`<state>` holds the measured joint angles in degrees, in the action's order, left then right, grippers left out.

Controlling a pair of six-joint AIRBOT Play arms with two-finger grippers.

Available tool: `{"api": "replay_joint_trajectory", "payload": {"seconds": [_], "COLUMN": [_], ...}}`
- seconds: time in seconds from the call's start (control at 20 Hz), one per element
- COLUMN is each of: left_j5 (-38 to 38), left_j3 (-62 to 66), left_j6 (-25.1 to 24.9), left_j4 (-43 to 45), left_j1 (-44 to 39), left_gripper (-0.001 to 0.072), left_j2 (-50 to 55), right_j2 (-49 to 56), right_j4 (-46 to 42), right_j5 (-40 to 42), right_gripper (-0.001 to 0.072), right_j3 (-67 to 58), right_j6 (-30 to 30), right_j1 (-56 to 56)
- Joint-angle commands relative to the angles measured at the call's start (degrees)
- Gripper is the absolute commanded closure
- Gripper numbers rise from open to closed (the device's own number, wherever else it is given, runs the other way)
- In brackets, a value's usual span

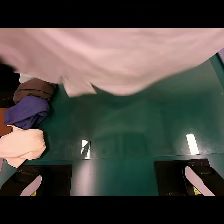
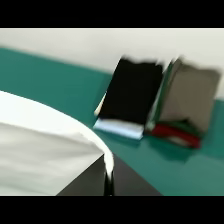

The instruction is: Fold the shirts.

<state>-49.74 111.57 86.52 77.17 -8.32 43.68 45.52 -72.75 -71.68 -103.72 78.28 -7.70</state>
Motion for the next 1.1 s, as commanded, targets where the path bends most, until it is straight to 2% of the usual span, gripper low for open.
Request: {"api": "replay_joint_trajectory", "payload": {"seconds": [0.0,0.1,0.25,0.35,0.55,0.85,1.05], "left_j5": [0.3,1.4,-4.6,-9.1,-12.3,-8.9,-4.7], "left_j3": [8.8,9.7,9.5,7.0,-4.3,-10.4,-10.4], "left_j6": [0.0,0.0,0.0,0.1,1.7,1.5,1.5], "left_j4": [0.4,0.7,3.2,5.0,5.3,4.8,5.0], "left_j1": [0.0,0.0,0.0,0.0,0.0,0.0,0.3], "left_gripper": [0.0685,0.0685,0.0685,0.0685,0.0684,0.0683,0.0682], "left_j2": [-2.4,-2.4,0.7,4.4,16.3,41.7,48.7], "right_j2": [-0.3,2.1,6.2,8.0,13.9,31.7,42.4], "right_j4": [-2.3,-2.2,-0.2,1.1,1.0,0.6,0.7], "right_j5": [-4.5,-7.9,-10.7,-10.3,-10.5,-5.8,-4.9], "right_gripper": [0.0699,0.0699,0.0699,0.0699,0.0699,0.0699,0.0698], "right_j3": [-11.2,-16.1,-20.5,-18.0,-7.0,5.7,5.0], "right_j6": [2.3,2.5,2.5,2.5,2.5,2.5,2.5], "right_j1": [-4.3,-8.2,-11.7,-11.8,-9.7,-4.1,-2.3]}}
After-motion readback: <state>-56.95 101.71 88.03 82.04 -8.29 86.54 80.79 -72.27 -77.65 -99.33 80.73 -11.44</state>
